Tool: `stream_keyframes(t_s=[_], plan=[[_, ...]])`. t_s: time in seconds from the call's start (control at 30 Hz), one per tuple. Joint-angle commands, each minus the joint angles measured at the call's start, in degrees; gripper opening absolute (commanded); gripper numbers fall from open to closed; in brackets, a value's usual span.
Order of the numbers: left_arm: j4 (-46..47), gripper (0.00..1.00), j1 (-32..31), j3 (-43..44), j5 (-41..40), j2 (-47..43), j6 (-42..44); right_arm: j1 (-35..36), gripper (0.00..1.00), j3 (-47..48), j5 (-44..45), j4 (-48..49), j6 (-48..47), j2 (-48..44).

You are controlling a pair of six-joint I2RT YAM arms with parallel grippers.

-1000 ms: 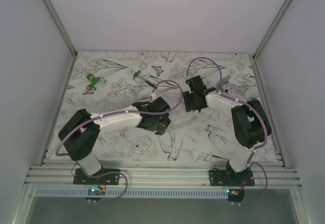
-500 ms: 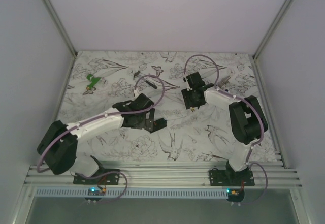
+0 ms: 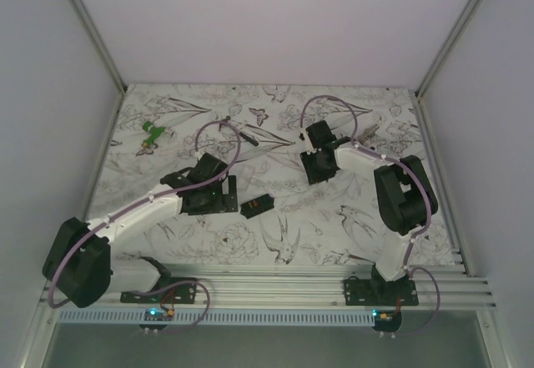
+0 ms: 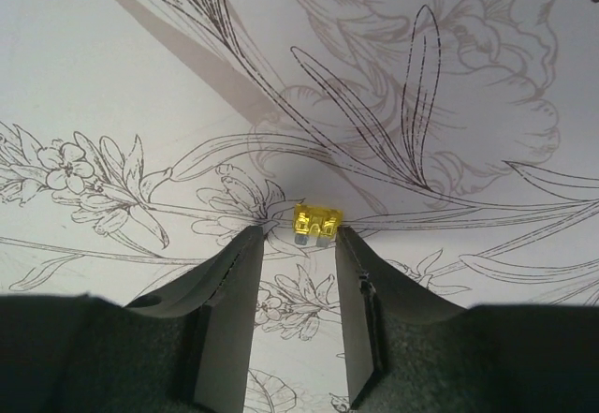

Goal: Snap on the fuse box
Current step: Pick up the fuse from the center of the board.

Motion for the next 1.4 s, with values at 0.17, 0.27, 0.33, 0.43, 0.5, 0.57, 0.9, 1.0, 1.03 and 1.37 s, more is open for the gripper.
stream_keyframes(t_s=[0.17, 0.27, 0.33, 0.43, 0.5, 0.57, 0.9, 1.0, 1.03, 1.37], plan=[[1.3, 1.00, 2.5, -2.7, 4.2, -4.3, -2.2, -0.8, 0.36, -1.3, -3.4, -3.1, 3.4, -0.9], [1.7, 1.00, 2.7, -2.9, 4.9, -4.2, -2.5, -0.5, 0.33, -3.2, -3.6, -2.9, 4.7, -2.6], [2.0, 1.00, 2.7, -3.1, 5.5, -4.3, -2.8, -0.1, 0.31, -4.3, -3.5, -2.8, 5.5, -3.9], [2.3, 1.00, 2.7, -3.6, 6.2, -4.8, -3.4, 1.3, 0.30, -5.6, -3.1, -2.7, 6.9, -5.5], [2.7, 1.00, 2.7, -4.1, 6.6, -5.5, -3.6, 2.2, 0.29, -6.1, -2.9, -2.8, 7.8, -6.3], [2.9, 1.00, 2.6, -4.4, 7.1, -6.0, -3.9, 3.2, 0.29, -6.4, -2.7, -2.8, 8.1, -6.8], [3.2, 1.00, 2.7, -5.8, 7.0, -8.2, -4.2, 1.4, 0.47, -0.6, 5.0, -0.8, 9.0, -5.8], [3.3, 1.00, 2.7, -6.2, 6.4, -8.3, -4.3, 1.4, 0.55, 0.4, 5.2, 0.6, 10.6, -5.2], [3.3, 1.00, 2.7, -6.1, 6.3, -8.1, -4.2, 1.4, 0.56, 0.6, 5.5, 0.9, 10.9, -4.8], [3.5, 1.00, 2.7, -4.9, 6.4, -5.8, -3.7, 1.4, 0.52, 2.5, 4.3, 1.3, 9.5, -0.6]])
